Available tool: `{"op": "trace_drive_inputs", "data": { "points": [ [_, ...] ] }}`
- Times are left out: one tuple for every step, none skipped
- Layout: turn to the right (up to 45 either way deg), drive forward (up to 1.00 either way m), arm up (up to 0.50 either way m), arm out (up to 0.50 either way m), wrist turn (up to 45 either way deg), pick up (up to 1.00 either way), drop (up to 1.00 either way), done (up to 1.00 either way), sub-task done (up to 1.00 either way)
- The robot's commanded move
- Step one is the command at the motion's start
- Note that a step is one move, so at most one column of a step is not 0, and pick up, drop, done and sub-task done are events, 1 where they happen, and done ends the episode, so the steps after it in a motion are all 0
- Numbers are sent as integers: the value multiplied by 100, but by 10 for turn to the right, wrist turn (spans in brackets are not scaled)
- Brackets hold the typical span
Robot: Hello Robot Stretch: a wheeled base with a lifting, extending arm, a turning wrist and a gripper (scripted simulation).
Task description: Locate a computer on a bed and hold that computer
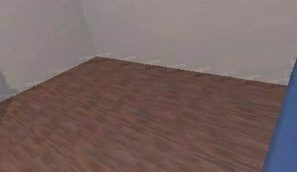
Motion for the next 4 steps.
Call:
{"op": "trace_drive_inputs", "data": {
  "points": [
    [0, 0, 20, 0, 0, 0, 0, 0, 0],
    [0, 0, 0, 30, 0, 0, 0, 0, 0],
    [0, 0, 0, 0, 450, 0, 0, 0, 0],
    [0, 0, 0, 0, 450, 0, 0, 0, 0]
  ]
}}
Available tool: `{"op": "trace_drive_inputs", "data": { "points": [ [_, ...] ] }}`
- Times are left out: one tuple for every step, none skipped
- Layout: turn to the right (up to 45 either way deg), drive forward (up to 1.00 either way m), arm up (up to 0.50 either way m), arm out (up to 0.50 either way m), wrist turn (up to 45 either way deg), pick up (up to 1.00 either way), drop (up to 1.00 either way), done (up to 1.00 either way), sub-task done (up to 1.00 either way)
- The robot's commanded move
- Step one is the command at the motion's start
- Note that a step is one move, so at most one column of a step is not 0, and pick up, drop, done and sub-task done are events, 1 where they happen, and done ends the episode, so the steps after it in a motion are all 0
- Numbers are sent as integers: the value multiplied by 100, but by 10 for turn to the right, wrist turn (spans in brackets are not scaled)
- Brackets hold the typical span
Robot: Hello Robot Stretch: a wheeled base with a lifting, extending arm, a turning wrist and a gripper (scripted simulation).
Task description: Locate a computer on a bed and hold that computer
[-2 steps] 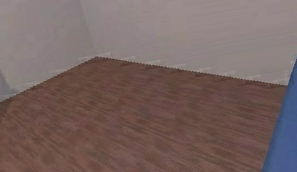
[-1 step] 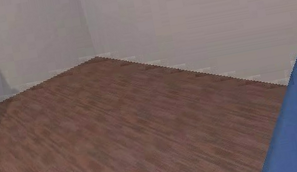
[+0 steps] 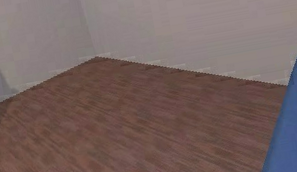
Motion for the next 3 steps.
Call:
{"op": "trace_drive_inputs", "data": {
  "points": [
    [0, 0, 0, 0, 450, 0, 0, 0, 0],
    [0, 0, 0, 0, 210, 0, 0, 0, 0],
    [0, 0, -30, 0, 0, 0, 0, 0, 0]
  ]
}}
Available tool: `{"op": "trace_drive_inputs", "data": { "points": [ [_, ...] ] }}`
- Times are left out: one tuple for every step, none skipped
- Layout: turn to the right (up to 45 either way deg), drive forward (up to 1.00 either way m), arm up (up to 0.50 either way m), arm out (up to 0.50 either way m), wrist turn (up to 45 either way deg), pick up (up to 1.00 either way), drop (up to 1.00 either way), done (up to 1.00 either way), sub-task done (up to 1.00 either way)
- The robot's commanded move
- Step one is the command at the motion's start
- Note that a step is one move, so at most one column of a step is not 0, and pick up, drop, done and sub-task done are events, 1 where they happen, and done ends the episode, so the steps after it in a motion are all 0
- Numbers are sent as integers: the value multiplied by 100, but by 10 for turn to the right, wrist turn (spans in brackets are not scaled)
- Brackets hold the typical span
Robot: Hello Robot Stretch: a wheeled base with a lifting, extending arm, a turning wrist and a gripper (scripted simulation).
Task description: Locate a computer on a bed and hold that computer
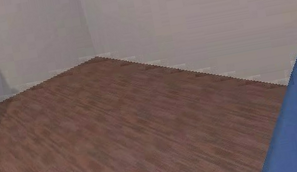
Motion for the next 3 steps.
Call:
{"op": "trace_drive_inputs", "data": {
  "points": [
    [0, 0, 0, 0, 0, 100, 0, 0, 0],
    [0, 0, 10, 0, 0, 0, 0, 0, 0],
    [0, 0, 0, 0, 0, 0, 0, 100, 0]
  ]
}}
